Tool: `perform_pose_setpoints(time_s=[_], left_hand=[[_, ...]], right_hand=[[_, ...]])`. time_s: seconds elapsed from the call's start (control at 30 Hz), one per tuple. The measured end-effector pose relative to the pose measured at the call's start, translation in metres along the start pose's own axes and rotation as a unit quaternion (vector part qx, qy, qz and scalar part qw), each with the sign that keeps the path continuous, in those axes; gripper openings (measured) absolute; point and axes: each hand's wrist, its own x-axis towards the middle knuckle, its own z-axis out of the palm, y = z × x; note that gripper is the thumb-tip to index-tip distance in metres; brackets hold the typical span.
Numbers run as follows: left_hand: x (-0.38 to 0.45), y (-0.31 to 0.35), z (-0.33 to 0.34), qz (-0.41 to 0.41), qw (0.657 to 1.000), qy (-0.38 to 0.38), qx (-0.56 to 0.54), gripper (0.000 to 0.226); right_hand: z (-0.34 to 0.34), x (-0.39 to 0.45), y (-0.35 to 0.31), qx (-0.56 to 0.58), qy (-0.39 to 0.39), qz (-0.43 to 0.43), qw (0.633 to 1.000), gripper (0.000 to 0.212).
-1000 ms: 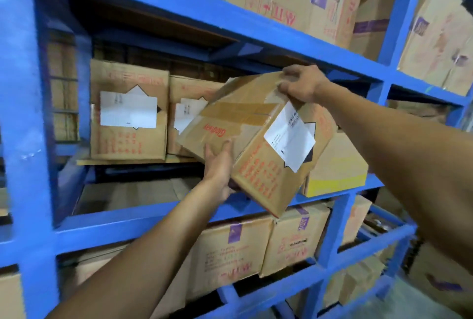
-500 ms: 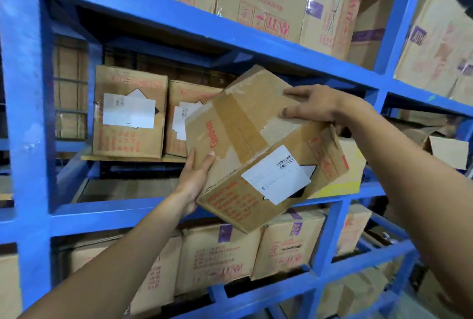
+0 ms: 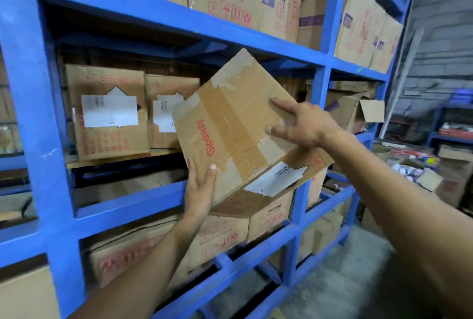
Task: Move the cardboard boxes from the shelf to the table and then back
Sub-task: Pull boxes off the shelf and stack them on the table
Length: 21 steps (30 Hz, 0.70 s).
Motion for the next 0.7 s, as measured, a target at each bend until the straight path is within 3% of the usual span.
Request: perform_pose_setpoints(time_s=[0.17, 0.33, 0.47, 0.7], left_hand=[[-0.045, -0.008, -0.034, 0.035, 0.998, -0.049, 0.015, 0.085], [-0.085, -0.024, -0.041, 0.079, 0.99, -0.102, 0.049, 0.075], [-0.11, -0.045, -0.021, 0.073, 0.978, -0.177, 0.079, 0.074], [-0.142, -0.084, 0.065, 0.047, 0.927, -0.353, 0.116, 0.078]], right_hand=[[0.012, -0.084, -0.021, 0.042, -0.011, 0.069, 0.997, 0.077], [0.034, -0.178, -0.025, 0.051, 0.045, 0.17, 0.983, 0.08], [0.048, -0.239, -0.008, 0.036, 0.078, 0.259, 0.962, 0.08], [0.057, -0.334, 0.052, 0.006, 0.078, 0.396, 0.915, 0.079]])
